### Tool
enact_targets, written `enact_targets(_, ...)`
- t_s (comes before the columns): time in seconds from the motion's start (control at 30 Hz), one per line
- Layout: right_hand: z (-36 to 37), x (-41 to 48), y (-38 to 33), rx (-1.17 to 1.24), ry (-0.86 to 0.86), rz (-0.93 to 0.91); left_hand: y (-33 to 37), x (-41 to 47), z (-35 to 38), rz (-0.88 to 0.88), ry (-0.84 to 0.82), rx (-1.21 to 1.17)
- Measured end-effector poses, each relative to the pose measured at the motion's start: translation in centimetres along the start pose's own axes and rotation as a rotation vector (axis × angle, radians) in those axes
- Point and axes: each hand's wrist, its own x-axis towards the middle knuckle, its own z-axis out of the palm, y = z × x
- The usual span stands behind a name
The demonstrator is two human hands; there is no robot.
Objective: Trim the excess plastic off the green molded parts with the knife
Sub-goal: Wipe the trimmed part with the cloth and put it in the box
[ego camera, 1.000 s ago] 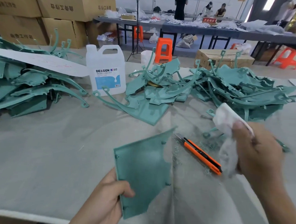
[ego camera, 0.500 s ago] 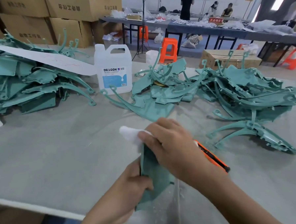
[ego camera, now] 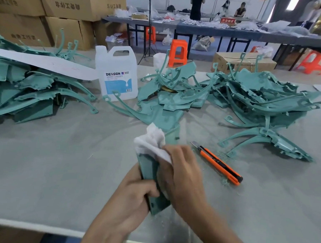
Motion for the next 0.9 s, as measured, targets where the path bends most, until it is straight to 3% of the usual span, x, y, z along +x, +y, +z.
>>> enact_targets(0.1,-0.7,3.7,1.5,0.022,0.106,0.200,-0.4,-0.7,0.3,-0.033,-0.095,0.024)
enact_targets(0.2,-1.2,5.4,1.7,0.038,0.118,0.278,-0.9,-0.8,0.3,0.019,-0.025,0.230)
enact_targets(0.27,-0.7,4.5,0.5,0.223,0.070,0.320,-0.8,-0.4,0.6,0.220,0.096,0.492)
enact_targets(0.37,-0.3,2.5,-1.8,0.658,-0.094,0.460,0.1,0.4,1.0,0.535,0.096,1.003)
enact_targets(0.43,-0.8,2.5,-1.8,0.786,-0.122,0.559,0.0,0.6,0.0,0.568,0.052,1.372)
enact_targets(0.5,-1.7,2.9,-0.8,0.807,-0.044,0.628,-0.1,0.5,-1.8,0.463,-0.052,1.526)
enact_targets(0.57,-2.7,2.8,0.6,0.822,0.043,0.684,0.3,-0.1,-3.1,0.381,-0.069,1.404)
enact_targets(0.7,-4.1,2.0,3.3,0.869,0.115,0.664,1.1,-0.7,-4.5,0.393,0.401,0.777)
enact_targets(0.73,-4.0,1.6,3.4,0.879,0.099,0.645,1.0,-0.4,-4.3,0.297,0.374,0.555)
enact_targets(0.8,-3.3,0.8,3.2,0.843,0.078,0.590,0.5,0.1,-3.1,0.103,0.164,0.225)
enact_targets(0.9,-2.9,0.0,3.3,0.624,0.093,0.514,-0.3,0.7,-2.1,0.044,0.186,-0.052)
